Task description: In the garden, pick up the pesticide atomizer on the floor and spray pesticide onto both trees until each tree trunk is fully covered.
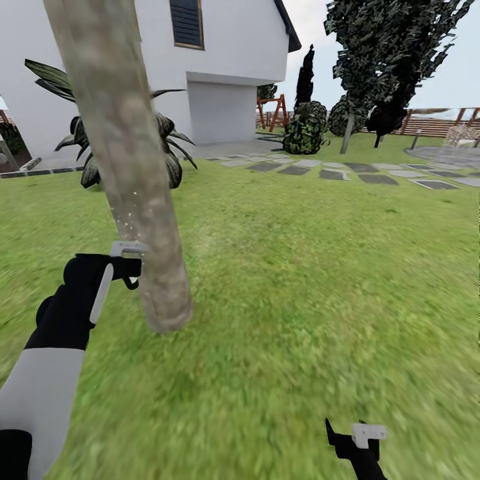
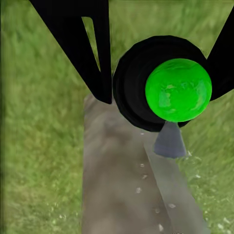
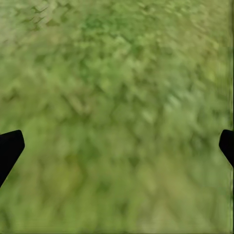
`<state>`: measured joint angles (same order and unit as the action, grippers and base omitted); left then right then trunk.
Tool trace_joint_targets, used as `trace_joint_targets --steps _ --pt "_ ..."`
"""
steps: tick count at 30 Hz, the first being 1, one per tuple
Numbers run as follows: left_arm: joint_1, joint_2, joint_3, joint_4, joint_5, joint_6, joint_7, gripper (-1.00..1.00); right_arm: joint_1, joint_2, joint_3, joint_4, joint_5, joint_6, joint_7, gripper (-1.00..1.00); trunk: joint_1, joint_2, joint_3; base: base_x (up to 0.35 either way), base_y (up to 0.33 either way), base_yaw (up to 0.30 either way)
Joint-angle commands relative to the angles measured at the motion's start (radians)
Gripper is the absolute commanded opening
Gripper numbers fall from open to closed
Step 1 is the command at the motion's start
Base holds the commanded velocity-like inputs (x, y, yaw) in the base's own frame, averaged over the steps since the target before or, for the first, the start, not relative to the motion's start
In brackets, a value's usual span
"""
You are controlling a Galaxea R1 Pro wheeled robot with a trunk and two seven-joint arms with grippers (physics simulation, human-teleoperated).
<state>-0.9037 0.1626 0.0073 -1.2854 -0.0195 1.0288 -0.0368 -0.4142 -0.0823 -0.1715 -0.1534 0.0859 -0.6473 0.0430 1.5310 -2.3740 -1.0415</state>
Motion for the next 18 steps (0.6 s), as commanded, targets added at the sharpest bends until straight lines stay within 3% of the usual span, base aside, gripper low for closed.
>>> trace_joint_targets --steps 1,8,18 --pt "0.000 0.000 0.001 0.000 0.000 0.000 0.000 -1.00 0.000 0.000 0.000 0.000 0.000 0.000 0.000 1.00 0.000 0.000 0.000 0.000 -0.269 0.000" --pt "0.000 0.001 0.005 0.000 -0.003 0.000 0.000 -1.00 0.000 0.001 0.000 0.000 0.000 0.000 0.000 1.00 0.000 0.000 0.000 0.000 -0.269 0.008" --pt "0.000 0.002 0.005 0.000 -0.005 -0.001 0.001 -1.00 0.000 0.001 0.001 0.000 0.000 0.000 0.000 1.00 0.000 0.000 0.000 0.000 -0.270 0.258"
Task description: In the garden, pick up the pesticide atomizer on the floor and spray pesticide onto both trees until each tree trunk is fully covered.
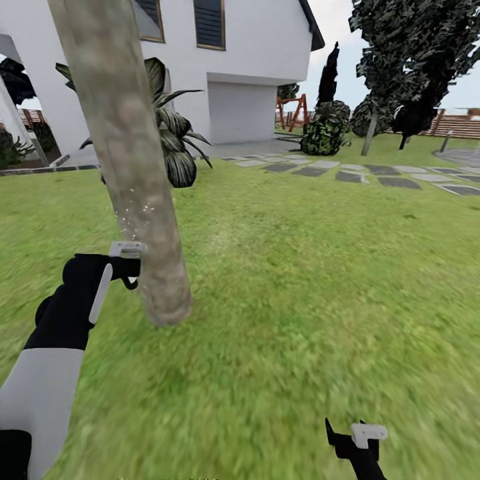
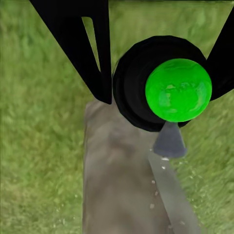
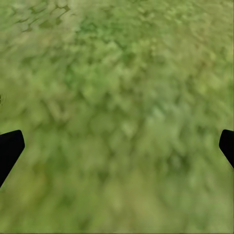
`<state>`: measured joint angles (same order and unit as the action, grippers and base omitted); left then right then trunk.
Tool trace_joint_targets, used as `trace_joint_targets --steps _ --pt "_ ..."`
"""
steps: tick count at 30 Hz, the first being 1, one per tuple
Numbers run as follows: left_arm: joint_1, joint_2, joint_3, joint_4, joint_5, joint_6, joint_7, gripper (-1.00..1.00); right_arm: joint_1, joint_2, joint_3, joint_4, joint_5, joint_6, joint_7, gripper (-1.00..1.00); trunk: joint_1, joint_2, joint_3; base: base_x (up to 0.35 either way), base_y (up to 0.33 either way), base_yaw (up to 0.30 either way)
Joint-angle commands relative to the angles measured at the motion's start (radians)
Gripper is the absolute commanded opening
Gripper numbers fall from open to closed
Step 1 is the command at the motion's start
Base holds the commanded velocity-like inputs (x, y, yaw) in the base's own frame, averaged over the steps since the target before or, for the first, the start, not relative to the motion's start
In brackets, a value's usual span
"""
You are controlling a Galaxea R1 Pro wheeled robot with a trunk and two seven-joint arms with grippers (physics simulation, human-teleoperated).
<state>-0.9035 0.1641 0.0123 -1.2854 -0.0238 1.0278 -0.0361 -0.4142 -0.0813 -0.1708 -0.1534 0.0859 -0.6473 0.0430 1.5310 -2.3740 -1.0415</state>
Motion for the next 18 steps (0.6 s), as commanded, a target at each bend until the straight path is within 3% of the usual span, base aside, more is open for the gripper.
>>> trace_joint_targets --steps 1,13,18 --pt "0.001 0.000 0.000 0.000 -0.001 0.000 0.000 -1.00 0.000 0.000 0.000 0.000 0.000 0.000 0.000 1.00 0.000 0.000 0.000 0.005 -0.270 0.274" --pt "0.028 -0.009 -0.002 0.078 -0.001 -0.003 0.018 -1.00 0.000 -0.002 -0.001 0.000 0.000 0.000 0.000 1.00 0.000 0.000 0.000 0.155 -0.234 0.020" --pt "0.058 0.003 0.024 0.113 -0.002 -0.003 0.097 -1.00 0.000 0.000 -0.001 0.000 0.000 0.000 0.000 1.00 0.000 0.000 0.000 0.047 -0.046 0.000"
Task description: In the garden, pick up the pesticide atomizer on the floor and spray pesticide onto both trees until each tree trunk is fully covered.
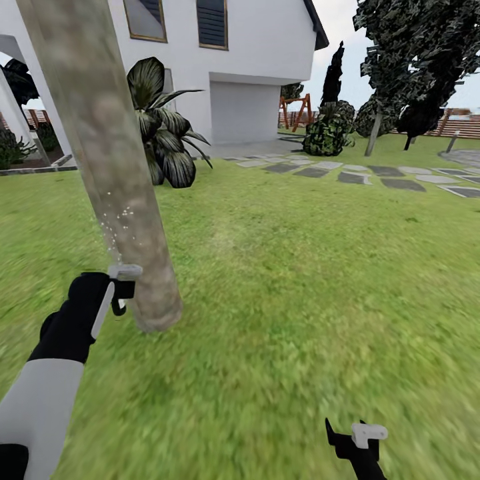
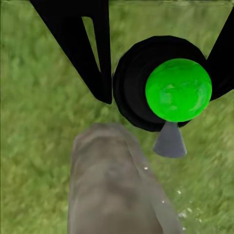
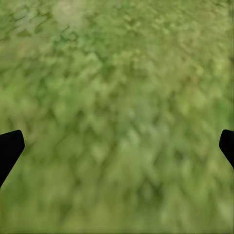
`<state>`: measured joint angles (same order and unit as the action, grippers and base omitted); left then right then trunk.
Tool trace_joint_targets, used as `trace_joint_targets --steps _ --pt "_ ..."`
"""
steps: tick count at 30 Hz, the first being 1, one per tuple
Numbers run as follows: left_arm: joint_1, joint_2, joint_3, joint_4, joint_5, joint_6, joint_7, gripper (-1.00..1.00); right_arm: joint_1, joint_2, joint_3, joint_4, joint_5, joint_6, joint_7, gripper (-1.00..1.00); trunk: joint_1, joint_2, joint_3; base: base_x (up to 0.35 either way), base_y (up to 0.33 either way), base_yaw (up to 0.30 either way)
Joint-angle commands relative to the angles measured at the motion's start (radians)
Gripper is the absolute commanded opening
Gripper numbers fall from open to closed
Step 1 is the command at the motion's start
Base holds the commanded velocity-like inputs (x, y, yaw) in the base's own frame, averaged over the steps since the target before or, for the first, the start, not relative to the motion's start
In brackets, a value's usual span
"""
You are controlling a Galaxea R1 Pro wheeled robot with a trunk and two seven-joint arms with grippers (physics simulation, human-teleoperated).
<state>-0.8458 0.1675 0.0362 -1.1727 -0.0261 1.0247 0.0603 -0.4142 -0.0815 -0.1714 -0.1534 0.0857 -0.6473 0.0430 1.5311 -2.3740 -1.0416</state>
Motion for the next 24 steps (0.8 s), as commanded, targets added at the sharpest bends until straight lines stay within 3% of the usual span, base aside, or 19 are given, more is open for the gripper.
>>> trace_joint_targets --steps 1,10,15,24 --pt "0.011 -0.001 0.002 0.001 0.000 0.000 0.002 -1.00 0.000 0.000 0.000 0.000 0.000 0.000 0.000 1.00 0.000 0.000 0.000 0.005 -0.005 0.000" --pt "0.035 0.001 0.017 0.002 0.000 -0.001 0.013 -1.00 0.000 0.002 0.001 0.000 0.000 0.000 0.000 1.00 0.000 0.000 0.000 0.000 0.000 0.091" --pt "0.045 -0.010 0.099 0.001 0.001 -0.002 0.065 -1.00 0.000 0.002 0.000 0.000 0.000 0.000 0.000 1.00 0.000 0.000 0.000 0.000 -0.095 0.239" --pt "0.063 -0.016 0.099 0.002 0.005 -0.002 0.075 -1.00 0.000 0.002 0.000 0.000 0.000 0.000 0.000 1.00 0.000 0.000 0.000 0.000 -0.265 0.018"
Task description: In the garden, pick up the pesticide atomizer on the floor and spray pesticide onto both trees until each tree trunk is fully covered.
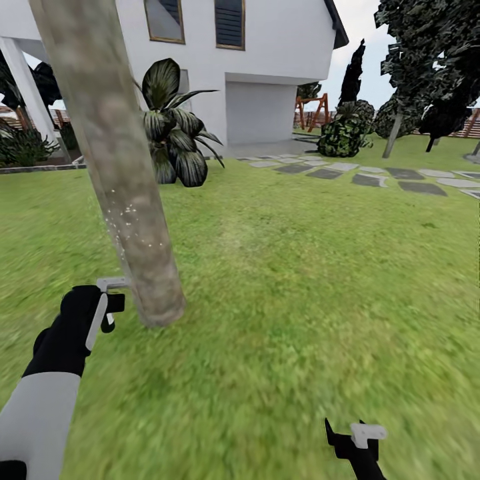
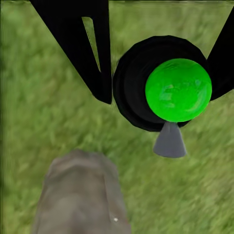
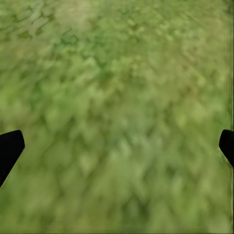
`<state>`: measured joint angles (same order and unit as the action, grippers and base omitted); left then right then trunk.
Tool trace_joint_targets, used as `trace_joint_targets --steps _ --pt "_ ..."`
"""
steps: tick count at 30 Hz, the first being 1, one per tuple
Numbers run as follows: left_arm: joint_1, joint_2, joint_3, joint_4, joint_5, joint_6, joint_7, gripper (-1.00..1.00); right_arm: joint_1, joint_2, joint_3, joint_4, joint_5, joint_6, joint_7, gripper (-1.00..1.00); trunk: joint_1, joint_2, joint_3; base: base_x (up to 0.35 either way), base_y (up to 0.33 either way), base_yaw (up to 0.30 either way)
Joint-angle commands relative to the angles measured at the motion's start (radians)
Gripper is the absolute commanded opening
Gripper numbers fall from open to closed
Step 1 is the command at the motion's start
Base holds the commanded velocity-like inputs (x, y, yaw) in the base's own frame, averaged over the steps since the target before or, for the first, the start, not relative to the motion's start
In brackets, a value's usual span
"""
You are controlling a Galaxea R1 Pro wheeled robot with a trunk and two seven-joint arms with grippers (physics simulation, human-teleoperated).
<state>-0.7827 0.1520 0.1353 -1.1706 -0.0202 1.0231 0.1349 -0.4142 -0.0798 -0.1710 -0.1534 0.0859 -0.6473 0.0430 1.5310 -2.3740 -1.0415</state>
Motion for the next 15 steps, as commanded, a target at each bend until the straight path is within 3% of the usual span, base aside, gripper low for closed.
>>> trace_joint_targets --steps 1,9,15 --pt "0.003 0.000 0.000 0.000 -0.001 0.000 0.000 -1.00 0.000 0.000 0.000 0.000 0.000 0.000 0.000 1.00 0.000 0.000 0.000 0.000 -0.273 0.000" --pt "0.009 0.004 -0.001 0.013 -0.006 0.000 0.009 -1.00 0.000 0.000 0.001 0.000 0.000 0.000 0.000 1.00 0.000 0.000 0.000 0.029 -0.272 0.017" --pt "0.011 0.004 -0.003 0.014 -0.006 0.000 0.055 -1.00 0.000 0.001 0.001 0.000 0.000 0.000 0.000 1.00 0.000 0.000 0.000 0.194 -0.192 0.236"
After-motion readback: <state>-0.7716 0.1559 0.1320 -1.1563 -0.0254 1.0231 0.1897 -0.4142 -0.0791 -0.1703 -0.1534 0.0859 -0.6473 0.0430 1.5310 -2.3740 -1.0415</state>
